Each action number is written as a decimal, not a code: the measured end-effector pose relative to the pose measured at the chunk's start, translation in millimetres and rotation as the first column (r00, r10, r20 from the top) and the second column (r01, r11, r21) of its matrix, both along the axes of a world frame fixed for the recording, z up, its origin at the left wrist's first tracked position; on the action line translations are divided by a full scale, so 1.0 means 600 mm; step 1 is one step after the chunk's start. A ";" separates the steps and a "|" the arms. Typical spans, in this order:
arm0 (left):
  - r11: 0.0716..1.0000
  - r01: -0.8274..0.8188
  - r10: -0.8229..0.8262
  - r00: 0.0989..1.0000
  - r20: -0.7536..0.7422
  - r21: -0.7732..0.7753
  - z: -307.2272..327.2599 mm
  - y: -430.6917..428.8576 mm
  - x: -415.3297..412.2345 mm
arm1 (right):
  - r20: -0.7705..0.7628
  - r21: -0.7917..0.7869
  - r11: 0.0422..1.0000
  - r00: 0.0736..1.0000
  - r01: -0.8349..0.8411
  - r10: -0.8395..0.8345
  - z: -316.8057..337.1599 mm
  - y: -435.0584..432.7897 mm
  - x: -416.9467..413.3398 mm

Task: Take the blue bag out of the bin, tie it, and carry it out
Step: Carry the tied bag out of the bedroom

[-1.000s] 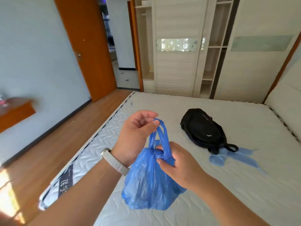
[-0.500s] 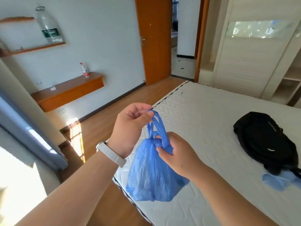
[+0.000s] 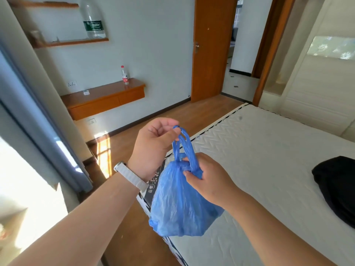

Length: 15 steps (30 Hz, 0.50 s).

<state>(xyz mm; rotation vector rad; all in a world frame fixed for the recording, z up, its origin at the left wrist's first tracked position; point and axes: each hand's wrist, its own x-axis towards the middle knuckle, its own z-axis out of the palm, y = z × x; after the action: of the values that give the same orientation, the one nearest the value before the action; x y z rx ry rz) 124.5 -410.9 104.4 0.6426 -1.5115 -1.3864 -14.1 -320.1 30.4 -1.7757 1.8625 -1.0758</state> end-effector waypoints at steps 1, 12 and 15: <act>1.000 -0.020 0.020 1.000 0.003 0.004 -0.001 -0.035 0.029 | -0.008 -0.004 1.000 1.000 -0.008 0.008 0.003 -0.038 0.027; 0.989 -0.145 0.145 0.989 0.001 0.009 0.010 -0.218 0.193 | -0.007 -0.031 0.992 0.992 -0.125 0.125 0.005 -0.263 0.171; 0.977 -0.210 0.210 0.978 0.002 0.017 0.005 -0.257 0.228 | 0.012 -0.023 0.983 0.983 -0.182 0.182 -0.001 -0.318 0.204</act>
<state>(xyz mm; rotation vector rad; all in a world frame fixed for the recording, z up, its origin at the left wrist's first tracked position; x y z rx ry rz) 261.5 -565.2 107.3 0.7898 -1.3893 -1.2386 108.2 -511.2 29.8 -1.9034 1.6486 -1.0404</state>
